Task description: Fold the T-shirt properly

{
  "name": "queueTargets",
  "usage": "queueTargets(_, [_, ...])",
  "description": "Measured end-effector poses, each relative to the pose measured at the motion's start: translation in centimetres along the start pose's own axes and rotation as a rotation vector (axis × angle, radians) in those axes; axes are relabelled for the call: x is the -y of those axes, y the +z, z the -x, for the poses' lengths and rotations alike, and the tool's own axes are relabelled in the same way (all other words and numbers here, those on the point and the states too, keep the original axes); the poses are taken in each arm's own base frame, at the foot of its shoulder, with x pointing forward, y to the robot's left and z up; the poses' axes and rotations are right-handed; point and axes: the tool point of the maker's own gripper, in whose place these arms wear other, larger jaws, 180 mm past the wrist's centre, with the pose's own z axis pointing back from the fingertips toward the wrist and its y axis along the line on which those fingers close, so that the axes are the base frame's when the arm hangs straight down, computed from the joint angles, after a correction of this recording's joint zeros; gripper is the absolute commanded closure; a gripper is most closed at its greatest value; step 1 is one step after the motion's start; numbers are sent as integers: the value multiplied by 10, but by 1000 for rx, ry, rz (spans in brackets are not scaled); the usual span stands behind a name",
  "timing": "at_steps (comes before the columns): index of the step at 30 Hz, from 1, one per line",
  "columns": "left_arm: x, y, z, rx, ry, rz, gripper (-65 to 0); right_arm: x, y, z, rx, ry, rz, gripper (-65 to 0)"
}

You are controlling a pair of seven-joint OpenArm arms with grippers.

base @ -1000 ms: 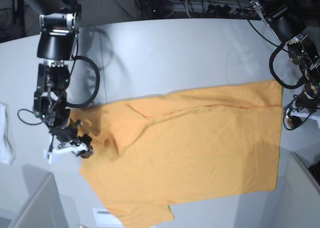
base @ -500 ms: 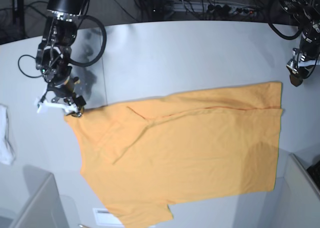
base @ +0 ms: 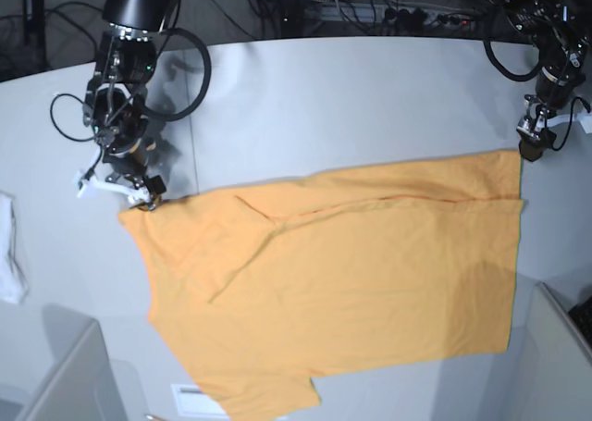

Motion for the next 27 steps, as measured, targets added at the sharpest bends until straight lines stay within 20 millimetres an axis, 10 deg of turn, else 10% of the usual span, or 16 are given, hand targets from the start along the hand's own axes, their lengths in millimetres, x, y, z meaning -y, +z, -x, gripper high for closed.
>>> queueTargets(20, [25,-46,15,-10,100,101,-541,11,-42,-27,60,13,49,-356])
queueTargets(27, [14,-47,20,-45,73,47,-155,7,-46,-30,62,12,48,-327])
